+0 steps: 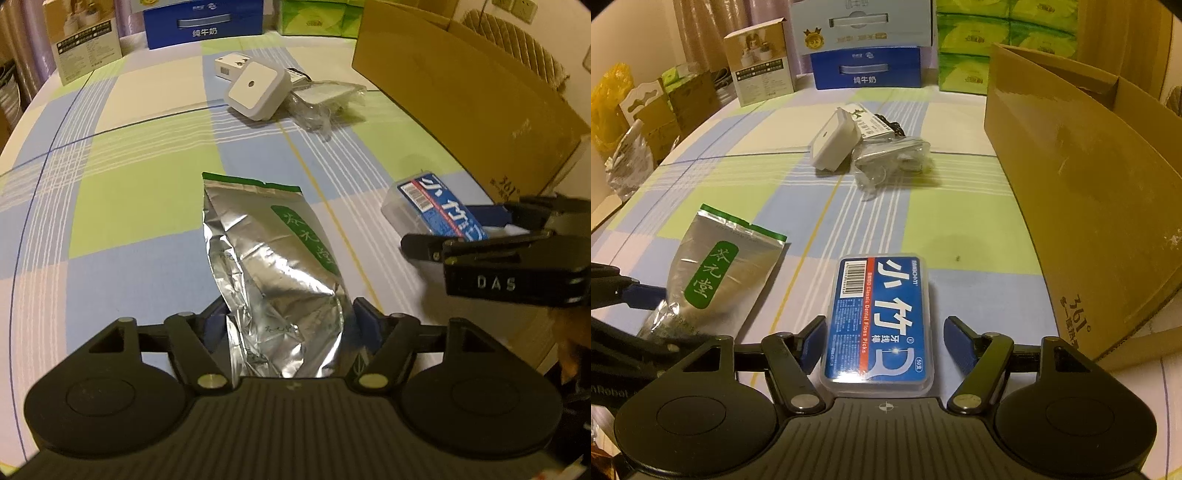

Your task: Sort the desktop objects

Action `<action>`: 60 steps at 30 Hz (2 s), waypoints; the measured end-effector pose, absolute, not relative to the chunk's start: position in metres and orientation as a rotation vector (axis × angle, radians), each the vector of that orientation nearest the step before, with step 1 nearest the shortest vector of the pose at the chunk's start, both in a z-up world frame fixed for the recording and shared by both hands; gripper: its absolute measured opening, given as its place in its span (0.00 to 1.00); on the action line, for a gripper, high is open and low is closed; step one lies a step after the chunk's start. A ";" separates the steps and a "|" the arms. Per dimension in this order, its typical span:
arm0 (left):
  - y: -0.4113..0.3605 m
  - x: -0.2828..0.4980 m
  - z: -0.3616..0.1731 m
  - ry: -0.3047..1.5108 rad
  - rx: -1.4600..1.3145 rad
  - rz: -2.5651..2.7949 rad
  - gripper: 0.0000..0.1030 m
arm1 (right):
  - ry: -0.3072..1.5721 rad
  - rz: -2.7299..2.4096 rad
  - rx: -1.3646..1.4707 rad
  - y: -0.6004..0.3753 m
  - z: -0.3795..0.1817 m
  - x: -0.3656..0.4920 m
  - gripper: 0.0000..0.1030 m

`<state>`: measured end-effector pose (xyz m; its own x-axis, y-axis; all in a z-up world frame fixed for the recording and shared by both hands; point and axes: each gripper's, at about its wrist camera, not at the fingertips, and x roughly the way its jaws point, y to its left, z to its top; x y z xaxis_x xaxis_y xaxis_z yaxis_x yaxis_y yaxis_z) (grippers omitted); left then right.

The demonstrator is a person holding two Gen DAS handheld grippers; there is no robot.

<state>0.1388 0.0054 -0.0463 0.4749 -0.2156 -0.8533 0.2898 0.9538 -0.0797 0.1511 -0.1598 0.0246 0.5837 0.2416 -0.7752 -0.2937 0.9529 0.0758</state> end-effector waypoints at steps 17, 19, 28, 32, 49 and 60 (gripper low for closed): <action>0.010 0.135 -0.032 0.997 0.078 -0.313 0.44 | 0.835 0.310 0.009 -0.163 0.042 0.148 0.53; 0.011 0.134 -0.029 0.993 0.069 -0.309 0.44 | 0.832 0.311 0.013 -0.164 0.043 0.147 0.53; 0.019 0.129 -0.020 0.982 -0.005 -0.299 0.44 | 0.795 0.294 0.018 -0.173 0.054 0.137 0.53; 0.017 0.118 -0.011 0.966 0.013 -0.315 0.44 | 0.775 0.290 0.031 -0.177 0.060 0.128 0.53; -0.013 0.098 0.075 0.835 -0.028 -0.330 0.44 | 0.634 0.289 0.077 -0.208 0.142 0.092 0.53; -0.069 0.119 0.129 0.765 -0.010 -0.411 0.44 | 0.603 0.202 0.058 -0.263 0.192 0.104 0.53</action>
<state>0.1192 -0.0689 0.1292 0.6458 -0.3649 -0.6707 0.3577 0.9206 -0.1565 0.1037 -0.2625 0.1915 0.8045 0.2050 -0.5575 -0.1712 0.9788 0.1128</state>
